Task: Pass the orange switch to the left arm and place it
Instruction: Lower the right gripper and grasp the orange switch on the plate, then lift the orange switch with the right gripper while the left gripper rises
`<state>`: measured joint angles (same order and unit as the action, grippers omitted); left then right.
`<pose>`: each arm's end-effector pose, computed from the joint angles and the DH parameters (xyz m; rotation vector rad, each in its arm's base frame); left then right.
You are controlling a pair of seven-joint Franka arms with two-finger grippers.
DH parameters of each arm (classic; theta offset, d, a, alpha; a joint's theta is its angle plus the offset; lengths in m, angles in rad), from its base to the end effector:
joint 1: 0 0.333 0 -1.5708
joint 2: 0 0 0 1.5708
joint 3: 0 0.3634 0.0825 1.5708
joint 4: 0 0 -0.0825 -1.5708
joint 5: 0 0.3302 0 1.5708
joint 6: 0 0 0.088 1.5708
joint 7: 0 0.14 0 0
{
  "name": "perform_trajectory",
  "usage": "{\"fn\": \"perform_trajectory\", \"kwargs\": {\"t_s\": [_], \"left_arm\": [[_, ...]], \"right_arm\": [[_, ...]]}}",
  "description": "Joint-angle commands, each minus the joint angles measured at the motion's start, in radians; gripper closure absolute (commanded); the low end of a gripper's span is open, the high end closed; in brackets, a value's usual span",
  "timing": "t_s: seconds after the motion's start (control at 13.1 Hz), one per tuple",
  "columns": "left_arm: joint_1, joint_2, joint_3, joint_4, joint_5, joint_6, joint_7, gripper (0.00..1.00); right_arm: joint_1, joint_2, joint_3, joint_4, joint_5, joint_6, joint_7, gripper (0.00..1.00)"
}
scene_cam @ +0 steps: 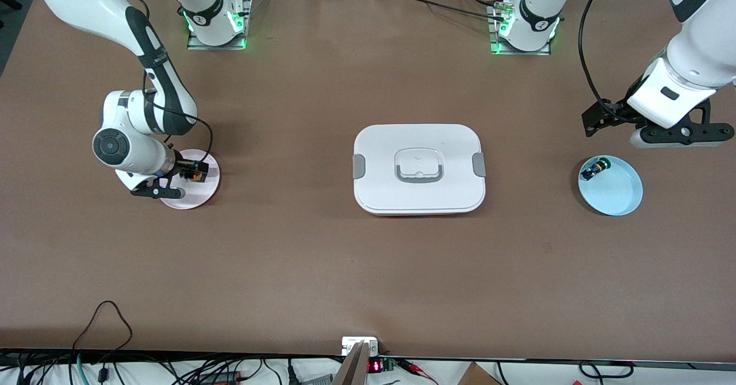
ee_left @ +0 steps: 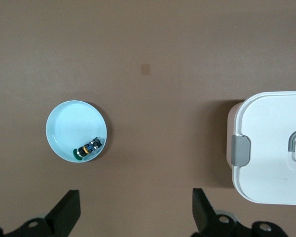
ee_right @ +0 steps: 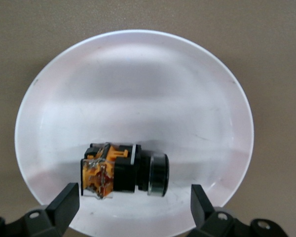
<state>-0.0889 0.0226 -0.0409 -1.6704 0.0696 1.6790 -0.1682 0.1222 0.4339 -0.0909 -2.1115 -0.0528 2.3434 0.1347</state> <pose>0.5114 -0.0574 0.5952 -3.0717 -0.0467 0.0057 0.5394 0.0161 0.2473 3.0368 -0.0884 -0.2960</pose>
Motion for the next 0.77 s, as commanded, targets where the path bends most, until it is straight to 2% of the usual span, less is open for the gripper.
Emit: {"fn": "perform_trajectory", "kwargs": {"t_s": [0.0,0.31,0.46,0.69], "left_arm": [[0.003,0.014,0.001,0.031,-0.014,-0.022,0.006,0.00],[0.003,0.013,0.001,0.031,-0.014,-0.022,0.006,0.00],[0.003,0.014,0.001,0.031,-0.014,-0.021,0.006,0.00],[0.003,0.014,0.001,0.031,-0.014,-0.021,0.006,0.00]], "right_arm": [[-0.007,0.020,0.007,0.008,-0.010,0.042,-0.021,0.00],[-0.004,0.034,0.007,0.008,-0.012,0.056,-0.029,0.02],[-0.003,0.043,0.007,0.008,-0.012,0.059,-0.029,0.26],[-0.003,0.046,0.007,0.007,-0.012,0.056,-0.030,0.72]]}}
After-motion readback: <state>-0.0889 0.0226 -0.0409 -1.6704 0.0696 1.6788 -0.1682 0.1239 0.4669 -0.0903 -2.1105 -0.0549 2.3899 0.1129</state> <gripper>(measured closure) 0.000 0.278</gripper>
